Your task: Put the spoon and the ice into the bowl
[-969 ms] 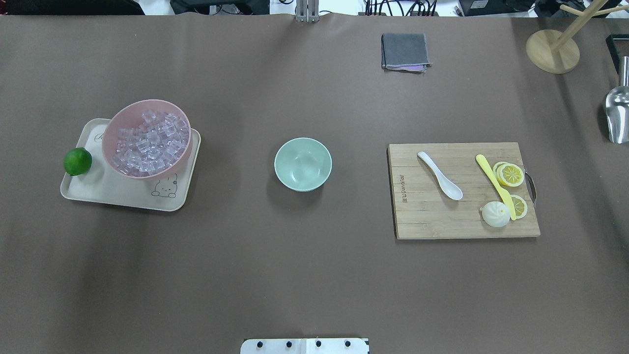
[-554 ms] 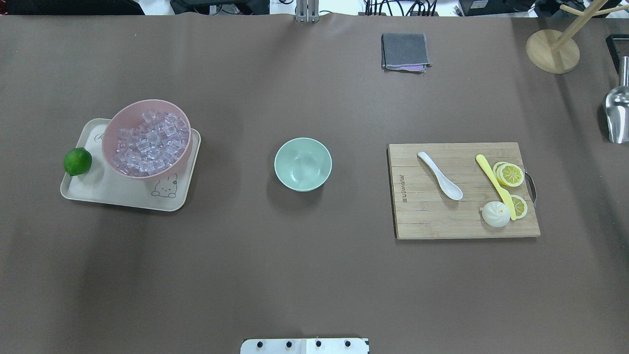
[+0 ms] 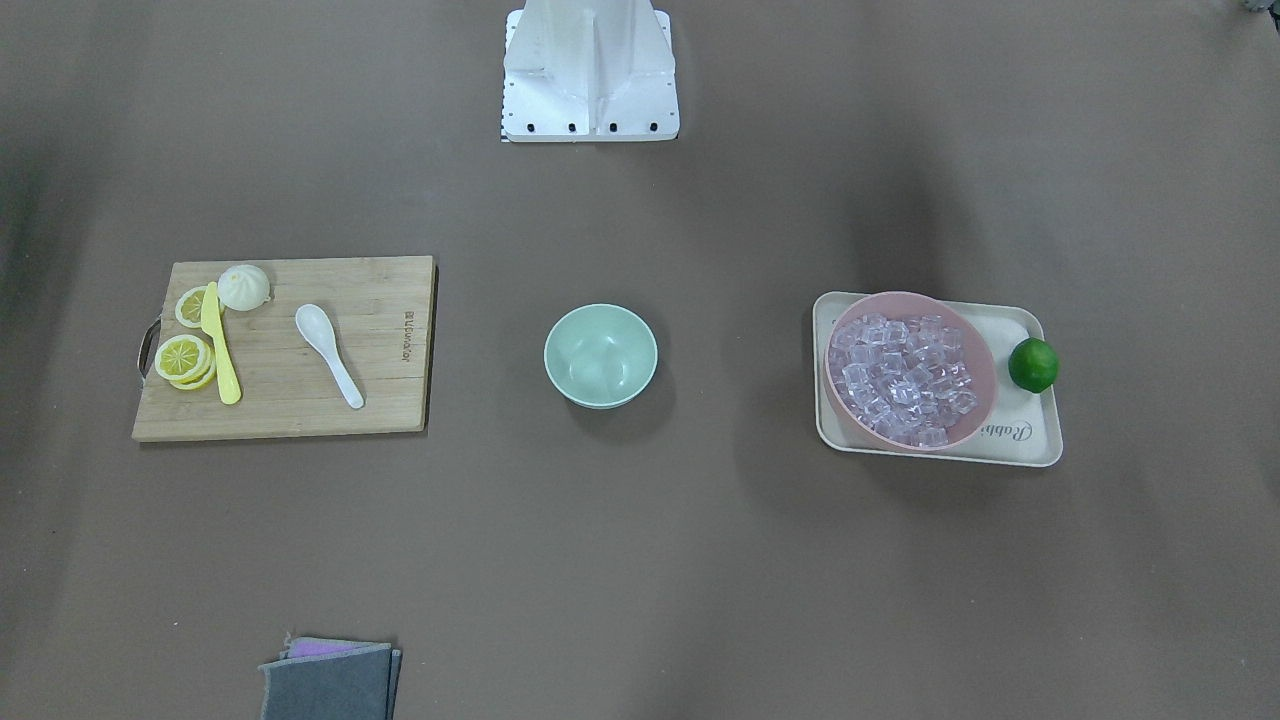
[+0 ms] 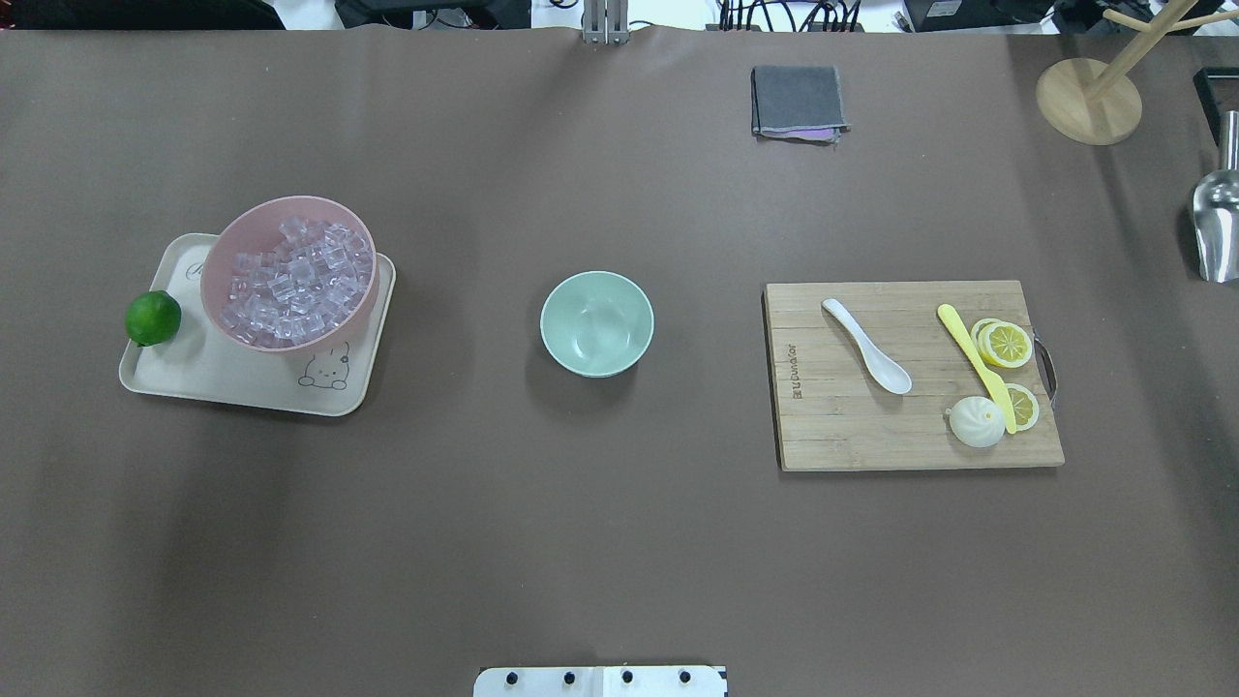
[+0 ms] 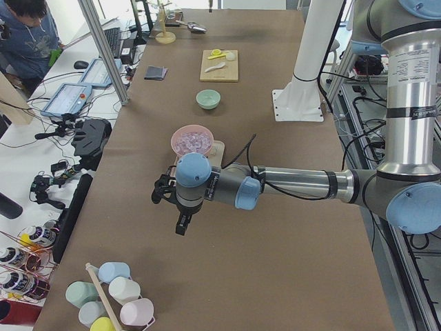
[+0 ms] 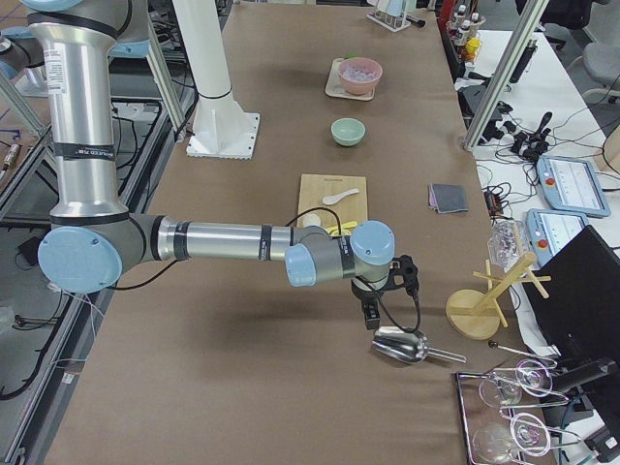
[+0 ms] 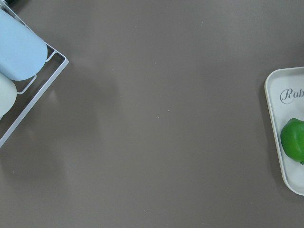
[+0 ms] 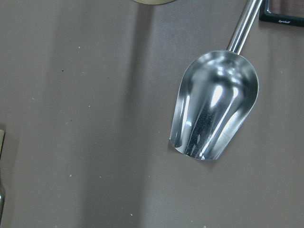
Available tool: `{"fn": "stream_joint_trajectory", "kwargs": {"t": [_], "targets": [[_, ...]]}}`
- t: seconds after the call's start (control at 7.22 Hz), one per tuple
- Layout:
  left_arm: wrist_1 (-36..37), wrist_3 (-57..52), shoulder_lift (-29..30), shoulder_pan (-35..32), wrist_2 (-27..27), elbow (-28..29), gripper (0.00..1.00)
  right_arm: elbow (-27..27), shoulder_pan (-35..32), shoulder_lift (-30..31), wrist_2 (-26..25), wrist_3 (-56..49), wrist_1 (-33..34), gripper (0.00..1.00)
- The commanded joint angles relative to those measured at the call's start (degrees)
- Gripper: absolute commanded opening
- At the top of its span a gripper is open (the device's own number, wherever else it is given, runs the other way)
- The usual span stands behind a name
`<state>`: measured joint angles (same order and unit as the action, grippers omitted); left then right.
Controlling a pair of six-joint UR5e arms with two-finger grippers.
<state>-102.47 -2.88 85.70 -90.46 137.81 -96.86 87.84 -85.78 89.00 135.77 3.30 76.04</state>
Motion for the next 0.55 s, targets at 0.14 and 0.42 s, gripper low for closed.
{"fn": "stream_joint_trajectory", "kwargs": {"t": [0.14, 0.42], "targets": [[-1.0, 1.1, -0.4, 0.1, 0.0, 0.0, 0.98, 0.6, 0.0, 2.4, 5.1, 0.0, -3.1, 1.0], [-1.2, 1.8, -0.1, 0.4, 0.1, -0.3, 0.98, 1.2, 0.0, 2.5, 5.7, 0.9, -5.4, 1.0]]}}
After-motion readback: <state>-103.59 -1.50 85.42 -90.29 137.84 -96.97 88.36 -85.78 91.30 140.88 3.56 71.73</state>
